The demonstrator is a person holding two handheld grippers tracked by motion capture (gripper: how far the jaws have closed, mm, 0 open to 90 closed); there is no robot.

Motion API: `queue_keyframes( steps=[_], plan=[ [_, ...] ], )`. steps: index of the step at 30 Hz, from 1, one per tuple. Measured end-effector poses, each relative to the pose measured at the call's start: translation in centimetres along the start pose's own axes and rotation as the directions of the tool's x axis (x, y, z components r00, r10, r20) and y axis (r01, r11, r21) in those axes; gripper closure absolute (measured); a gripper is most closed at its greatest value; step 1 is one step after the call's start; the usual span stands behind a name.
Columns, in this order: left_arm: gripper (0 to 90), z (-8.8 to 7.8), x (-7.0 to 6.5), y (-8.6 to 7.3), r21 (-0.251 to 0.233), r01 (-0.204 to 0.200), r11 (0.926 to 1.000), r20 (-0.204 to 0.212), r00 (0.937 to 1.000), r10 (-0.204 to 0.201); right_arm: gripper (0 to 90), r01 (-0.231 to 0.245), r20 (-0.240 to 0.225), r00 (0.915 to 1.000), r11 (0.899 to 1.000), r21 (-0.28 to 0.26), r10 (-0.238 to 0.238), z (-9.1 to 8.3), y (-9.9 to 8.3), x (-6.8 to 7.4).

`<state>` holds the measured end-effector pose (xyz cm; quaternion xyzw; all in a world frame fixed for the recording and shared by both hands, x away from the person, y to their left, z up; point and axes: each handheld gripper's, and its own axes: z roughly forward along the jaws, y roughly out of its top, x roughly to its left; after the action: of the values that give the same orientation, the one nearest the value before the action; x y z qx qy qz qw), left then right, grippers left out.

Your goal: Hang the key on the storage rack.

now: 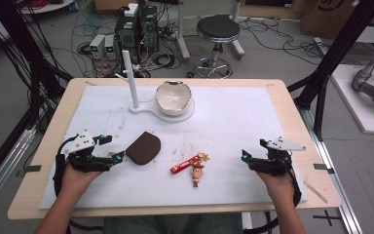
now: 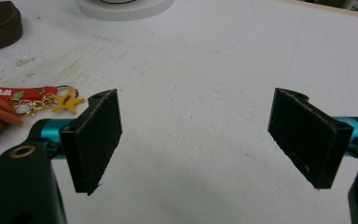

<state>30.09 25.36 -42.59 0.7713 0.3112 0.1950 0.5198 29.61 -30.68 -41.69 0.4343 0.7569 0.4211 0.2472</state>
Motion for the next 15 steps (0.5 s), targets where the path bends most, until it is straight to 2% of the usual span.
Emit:
queue_keyframes(
  steps=[6, 9, 14, 15],
  plan=[
    [22.6, 0.09, 0.22, 0.02, -0.003, 0.008, 1.0000, -0.001, 1.0000, -0.008, 17.5, 0.003, -0.011, 0.9999, 1.000, 0.006, -0.003, 0.27, -0.16, 0.08],
    [22.6, 0.22, 0.18, 0.05, 0.001, 0.001, 1.0000, 0.003, 1.0000, -0.001, 17.5, 0.018, -0.012, 0.9998, 0.999, 0.029, -0.018, 0.30, -0.22, 0.28],
    [22.6, 0.12, 0.23, 0.14, -0.006, -0.004, 1.0000, 0.009, 1.0000, 0.005, 17.5, 0.019, -0.009, 0.9998, 1.000, 0.015, -0.019, 0.05, -0.04, 0.66],
    [22.3, 0.11, 0.24, 0.09, -0.004, -0.006, 1.0000, -0.001, 1.0000, 0.006, 17.5, 0.024, -0.012, 0.9996, 1.000, 0.016, -0.024, 0.06, 0.05, 0.95]
  ],
)
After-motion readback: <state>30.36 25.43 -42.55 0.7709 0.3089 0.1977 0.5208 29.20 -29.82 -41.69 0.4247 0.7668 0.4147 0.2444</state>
